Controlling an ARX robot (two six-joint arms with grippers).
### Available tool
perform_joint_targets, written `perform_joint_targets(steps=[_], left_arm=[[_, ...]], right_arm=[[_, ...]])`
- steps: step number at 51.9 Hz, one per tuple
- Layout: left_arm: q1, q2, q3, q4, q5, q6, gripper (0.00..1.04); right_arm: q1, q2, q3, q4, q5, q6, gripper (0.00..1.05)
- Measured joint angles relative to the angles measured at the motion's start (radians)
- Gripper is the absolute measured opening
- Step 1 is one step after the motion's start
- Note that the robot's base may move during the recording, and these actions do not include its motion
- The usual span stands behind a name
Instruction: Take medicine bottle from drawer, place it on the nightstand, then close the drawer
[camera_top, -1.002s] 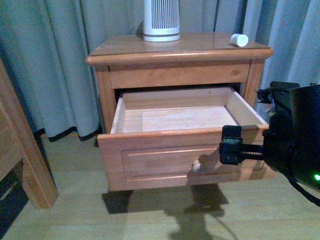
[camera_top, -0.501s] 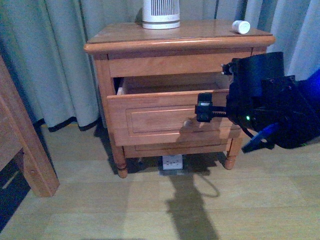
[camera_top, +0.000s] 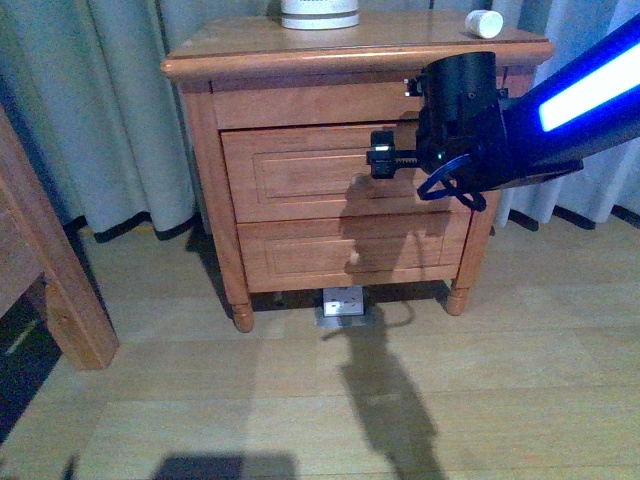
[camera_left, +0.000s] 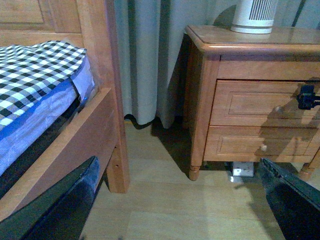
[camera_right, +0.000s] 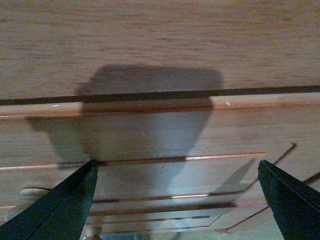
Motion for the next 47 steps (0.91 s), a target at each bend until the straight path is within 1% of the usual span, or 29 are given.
perform_joint_targets(steps=[6,9,13,19,22,24,30,36,40,47], left_arm=[[0.000,0.000,0.000,0.000,0.000,0.000,0.98],[0.000,0.000,0.000,0.000,0.000,0.000,0.98],[0.000,0.000,0.000,0.000,0.000,0.000,0.98],[0.000,0.000,0.000,0.000,0.001,0.000,0.98],[0.000,0.000,0.000,0.000,0.000,0.000,0.98],[0.000,0.000,0.000,0.000,0.001,0.000,0.98],[0.000,0.000,0.000,0.000,0.001,0.000,0.98],[0.000,0.000,0.000,0.000,0.000,0.000,0.98],[0.000,0.000,0.000,0.000,0.001,0.000,0.98],[0.000,0.000,0.000,0.000,0.001,0.000,0.98]], right_arm=[[-0.003,-0.007,-0.029,0.033,0.000,0.002,0.98],[-0.007,-0.028,-0.073,0.065,0.021,0.013,0.98],[-0.019,-0.092,-0.182,0.122,0.030,0.029,0.98],[-0.035,-0.266,-0.412,0.227,0.049,0.036,0.98],[-0.045,-0.399,-0.560,0.291,0.060,0.019,0.98],[-0.048,-0.456,-0.620,0.310,0.062,0.012,0.98],[-0.072,-0.728,-0.902,0.381,0.062,-0.041,0.98],[-0.120,-0.978,-1.151,0.371,0.049,-0.049,0.98],[-0.154,-1.146,-1.297,0.338,0.040,-0.050,0.98],[-0.170,-1.461,-1.519,0.271,0.024,-0.052,0.98]])
